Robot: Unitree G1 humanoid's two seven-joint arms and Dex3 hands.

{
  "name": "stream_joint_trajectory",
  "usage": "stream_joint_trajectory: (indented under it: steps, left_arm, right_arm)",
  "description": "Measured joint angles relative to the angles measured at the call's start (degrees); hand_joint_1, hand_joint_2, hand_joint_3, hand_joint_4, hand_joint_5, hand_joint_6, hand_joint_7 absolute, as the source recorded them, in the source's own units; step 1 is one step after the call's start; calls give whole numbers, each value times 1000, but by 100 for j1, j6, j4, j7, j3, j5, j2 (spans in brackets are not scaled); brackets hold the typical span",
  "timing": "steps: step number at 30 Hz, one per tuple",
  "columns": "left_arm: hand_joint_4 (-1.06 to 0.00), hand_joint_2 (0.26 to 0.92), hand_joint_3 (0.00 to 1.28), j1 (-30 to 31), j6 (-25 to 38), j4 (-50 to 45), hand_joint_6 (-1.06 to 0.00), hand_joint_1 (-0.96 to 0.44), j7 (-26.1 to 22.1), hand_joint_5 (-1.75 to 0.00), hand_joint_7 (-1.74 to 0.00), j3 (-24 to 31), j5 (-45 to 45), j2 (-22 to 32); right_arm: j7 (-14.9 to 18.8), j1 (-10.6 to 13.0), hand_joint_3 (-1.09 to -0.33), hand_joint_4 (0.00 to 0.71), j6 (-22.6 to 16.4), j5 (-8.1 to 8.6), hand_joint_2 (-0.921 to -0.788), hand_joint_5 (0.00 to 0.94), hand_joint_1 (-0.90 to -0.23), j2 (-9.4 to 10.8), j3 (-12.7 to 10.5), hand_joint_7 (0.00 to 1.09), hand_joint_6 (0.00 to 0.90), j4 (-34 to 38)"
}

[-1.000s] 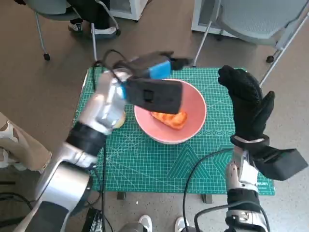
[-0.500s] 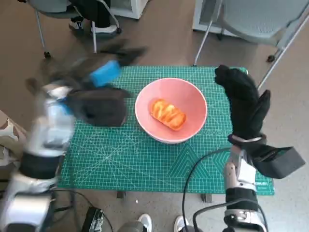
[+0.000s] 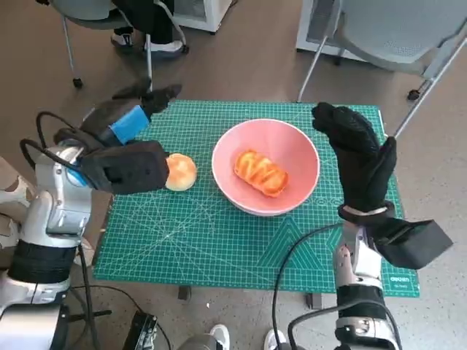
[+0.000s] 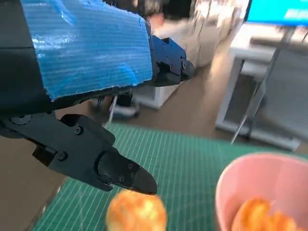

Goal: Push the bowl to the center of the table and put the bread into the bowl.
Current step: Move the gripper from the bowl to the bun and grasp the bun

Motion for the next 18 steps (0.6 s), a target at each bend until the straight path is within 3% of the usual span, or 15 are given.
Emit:
stream_joint_trajectory:
  steps: [9,18]
  left_arm:
    - [0,747,0,-127,68,820,-210,-404,-61,1,0,-420,183,-114]
    - [1,716,0,-703,71,1948,-213,-378,-35,1,-6,-790,260,-468]
  right_arm:
    - [71,0,-752,235,-1,3,-921,0,-624,-16,-10,396,103,50]
    - [78,1,-753,231,-11,-1,-921,0,-621,-45,-20,402,97,50]
